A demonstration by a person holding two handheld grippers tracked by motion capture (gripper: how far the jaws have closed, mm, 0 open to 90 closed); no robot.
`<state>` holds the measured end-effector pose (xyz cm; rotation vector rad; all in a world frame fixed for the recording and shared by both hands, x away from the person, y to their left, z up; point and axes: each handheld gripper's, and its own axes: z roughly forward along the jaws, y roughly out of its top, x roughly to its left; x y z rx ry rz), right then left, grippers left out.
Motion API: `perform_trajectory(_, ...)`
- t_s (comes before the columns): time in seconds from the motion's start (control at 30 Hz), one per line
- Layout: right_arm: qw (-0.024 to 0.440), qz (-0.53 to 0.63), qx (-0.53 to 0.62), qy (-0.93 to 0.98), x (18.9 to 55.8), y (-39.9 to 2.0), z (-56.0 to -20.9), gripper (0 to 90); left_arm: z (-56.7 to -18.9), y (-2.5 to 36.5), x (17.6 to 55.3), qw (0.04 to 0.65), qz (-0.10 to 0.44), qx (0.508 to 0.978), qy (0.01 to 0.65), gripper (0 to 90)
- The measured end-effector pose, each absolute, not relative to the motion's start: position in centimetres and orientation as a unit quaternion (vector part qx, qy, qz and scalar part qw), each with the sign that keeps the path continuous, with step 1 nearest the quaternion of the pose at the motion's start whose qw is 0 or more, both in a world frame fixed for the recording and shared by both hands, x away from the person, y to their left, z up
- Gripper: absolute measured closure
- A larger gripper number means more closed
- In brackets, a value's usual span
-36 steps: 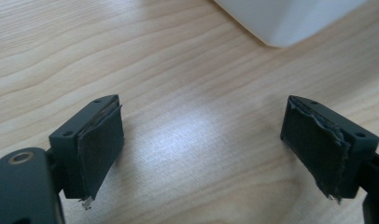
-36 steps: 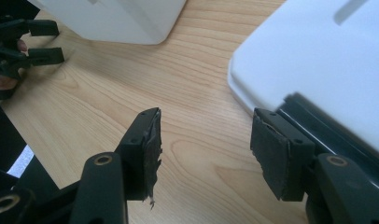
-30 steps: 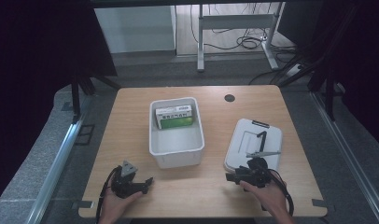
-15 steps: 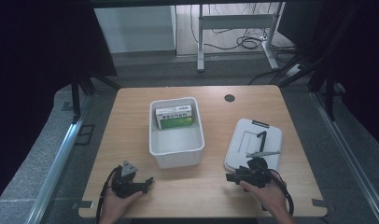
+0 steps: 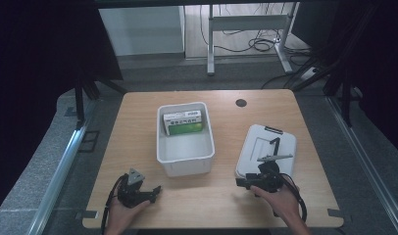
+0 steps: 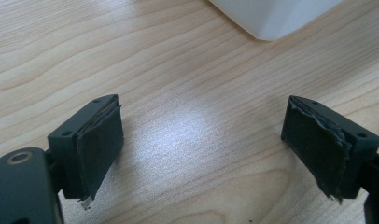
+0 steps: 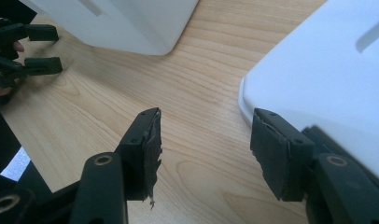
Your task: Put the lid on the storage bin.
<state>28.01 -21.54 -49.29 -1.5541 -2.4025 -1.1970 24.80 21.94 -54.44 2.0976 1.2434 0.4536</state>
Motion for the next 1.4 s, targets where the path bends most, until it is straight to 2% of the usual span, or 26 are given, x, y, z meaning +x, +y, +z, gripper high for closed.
perform_trajectory(0.43,0.022,-0.377,-0.509,-0.773,27.7,-22.8,-48.4,43.2,-54.4,22.0,24.9,0.325,0.173,0.801,0.473,12.9)
perform_trajectory(1.4,-0.008,-0.346,-0.566,-0.749,29.8,-26.1,-42.9,43.2,-54.5,22.0,24.9,0.327,0.171,0.8,0.472,13.1)
